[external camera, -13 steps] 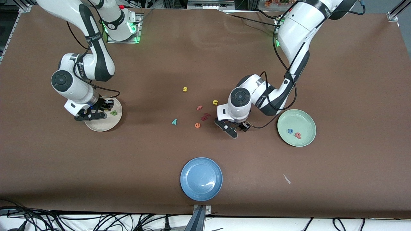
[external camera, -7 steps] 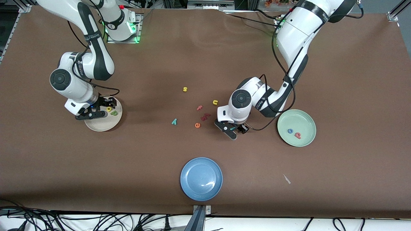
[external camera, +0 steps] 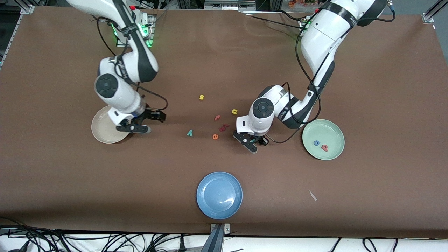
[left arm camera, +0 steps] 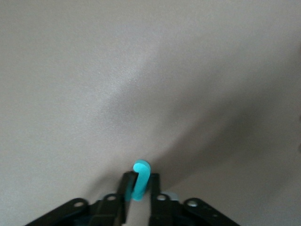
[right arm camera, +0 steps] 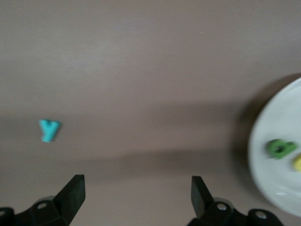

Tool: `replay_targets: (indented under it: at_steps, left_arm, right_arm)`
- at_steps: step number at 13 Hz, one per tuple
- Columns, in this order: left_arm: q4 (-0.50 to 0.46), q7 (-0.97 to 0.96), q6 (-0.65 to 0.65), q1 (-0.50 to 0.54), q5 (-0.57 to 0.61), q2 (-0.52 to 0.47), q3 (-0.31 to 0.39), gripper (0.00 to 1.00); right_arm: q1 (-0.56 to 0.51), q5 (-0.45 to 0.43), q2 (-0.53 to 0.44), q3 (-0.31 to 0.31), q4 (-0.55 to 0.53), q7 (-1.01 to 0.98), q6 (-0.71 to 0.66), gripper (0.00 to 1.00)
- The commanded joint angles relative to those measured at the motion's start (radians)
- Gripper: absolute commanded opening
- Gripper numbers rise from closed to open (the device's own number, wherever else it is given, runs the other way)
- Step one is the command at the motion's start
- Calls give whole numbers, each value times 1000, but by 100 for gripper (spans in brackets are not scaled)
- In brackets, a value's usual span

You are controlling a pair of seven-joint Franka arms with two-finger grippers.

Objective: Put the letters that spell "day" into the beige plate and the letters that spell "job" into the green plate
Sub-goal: 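Grasp the cyan j with the left gripper while the right gripper grasps y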

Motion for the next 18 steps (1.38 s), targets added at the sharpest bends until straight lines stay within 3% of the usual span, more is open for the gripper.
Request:
replay_targets:
  at_steps: [1, 7, 10, 12, 17, 18]
  left_arm:
    - [15, 2, -34, 8, 14, -24, 0, 0]
    - [6, 112, -305, 98, 14, -132, -3, 0]
    - [-17, 150, -431, 154, 13, -165, -3, 1]
    - [-72, 164, -437, 198, 16, -195, -2, 1]
    - [-129, 382, -421, 361, 27, -202, -3, 5]
    - [-143, 382, -399, 373, 27, -202, -3, 12]
  right_arm:
    - [-7, 23, 106, 49, 142, 131, -26, 100]
    - [54, 23, 302, 83, 376, 337, -25, 100]
    - [56, 25, 353, 83, 398, 349, -20, 99]
    - [51, 26, 369, 83, 396, 346, -20, 99]
    - [53, 26, 395, 83, 394, 349, -25, 81]
    - [53, 26, 395, 84, 393, 351, -25, 77]
